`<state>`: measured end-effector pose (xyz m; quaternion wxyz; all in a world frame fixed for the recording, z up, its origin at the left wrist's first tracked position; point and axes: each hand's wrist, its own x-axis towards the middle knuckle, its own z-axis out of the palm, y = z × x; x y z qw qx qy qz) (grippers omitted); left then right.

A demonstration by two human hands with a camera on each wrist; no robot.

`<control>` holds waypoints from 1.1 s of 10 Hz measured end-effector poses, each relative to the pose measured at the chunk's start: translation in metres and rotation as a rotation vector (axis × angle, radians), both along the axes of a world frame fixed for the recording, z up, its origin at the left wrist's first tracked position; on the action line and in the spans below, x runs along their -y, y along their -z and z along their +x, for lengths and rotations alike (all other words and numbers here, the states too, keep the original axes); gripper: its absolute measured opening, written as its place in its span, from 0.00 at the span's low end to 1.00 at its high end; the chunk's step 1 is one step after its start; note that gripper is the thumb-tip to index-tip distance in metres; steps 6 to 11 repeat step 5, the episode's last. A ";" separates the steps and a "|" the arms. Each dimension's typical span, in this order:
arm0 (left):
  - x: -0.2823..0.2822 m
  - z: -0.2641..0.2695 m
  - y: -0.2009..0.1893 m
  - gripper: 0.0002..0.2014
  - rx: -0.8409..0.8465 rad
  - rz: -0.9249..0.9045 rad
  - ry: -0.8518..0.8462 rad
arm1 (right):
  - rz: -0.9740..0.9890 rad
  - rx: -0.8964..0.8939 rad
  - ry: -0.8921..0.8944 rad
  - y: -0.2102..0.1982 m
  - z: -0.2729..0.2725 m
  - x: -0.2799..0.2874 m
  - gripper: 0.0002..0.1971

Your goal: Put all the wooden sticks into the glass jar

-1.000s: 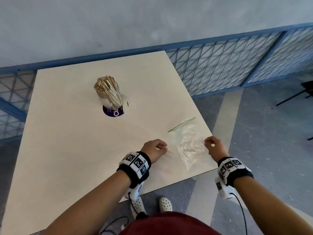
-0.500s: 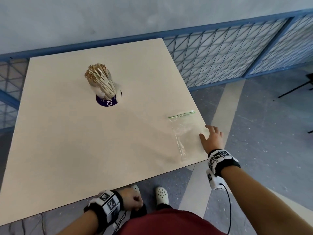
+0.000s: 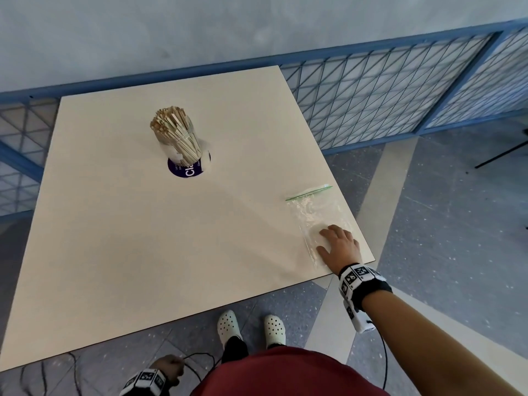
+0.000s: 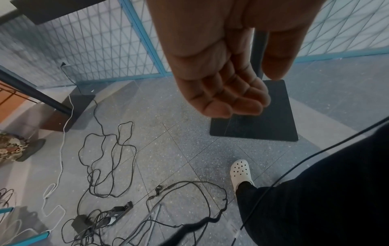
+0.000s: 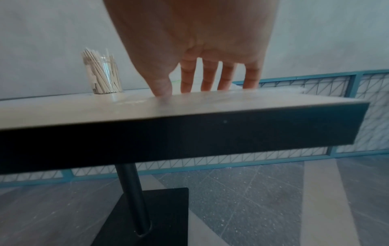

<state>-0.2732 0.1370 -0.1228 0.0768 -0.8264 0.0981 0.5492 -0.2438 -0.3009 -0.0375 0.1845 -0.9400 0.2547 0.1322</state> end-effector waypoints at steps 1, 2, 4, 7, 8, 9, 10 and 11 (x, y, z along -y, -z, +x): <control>0.001 -0.001 0.007 0.13 -0.004 -0.063 -0.237 | -0.011 -0.003 -0.014 0.000 -0.001 0.004 0.24; 0.005 0.000 -0.001 0.09 0.032 -0.135 -0.508 | -0.005 -0.006 -0.011 0.000 -0.003 0.005 0.24; 0.001 0.008 -0.013 0.09 0.034 -0.132 -0.576 | 0.004 -0.007 -0.003 -0.004 -0.002 0.004 0.23; 0.001 0.016 -0.020 0.08 0.037 -0.150 -0.627 | -0.007 0.027 0.017 -0.006 0.003 0.005 0.22; 0.001 0.016 -0.020 0.08 0.037 -0.150 -0.627 | -0.007 0.027 0.017 -0.006 0.003 0.005 0.22; 0.001 0.016 -0.020 0.08 0.037 -0.150 -0.627 | -0.007 0.027 0.017 -0.006 0.003 0.005 0.22; 0.001 0.016 -0.020 0.08 0.037 -0.150 -0.627 | -0.007 0.027 0.017 -0.006 0.003 0.005 0.22; 0.001 0.016 -0.020 0.08 0.037 -0.150 -0.627 | -0.007 0.027 0.017 -0.006 0.003 0.005 0.22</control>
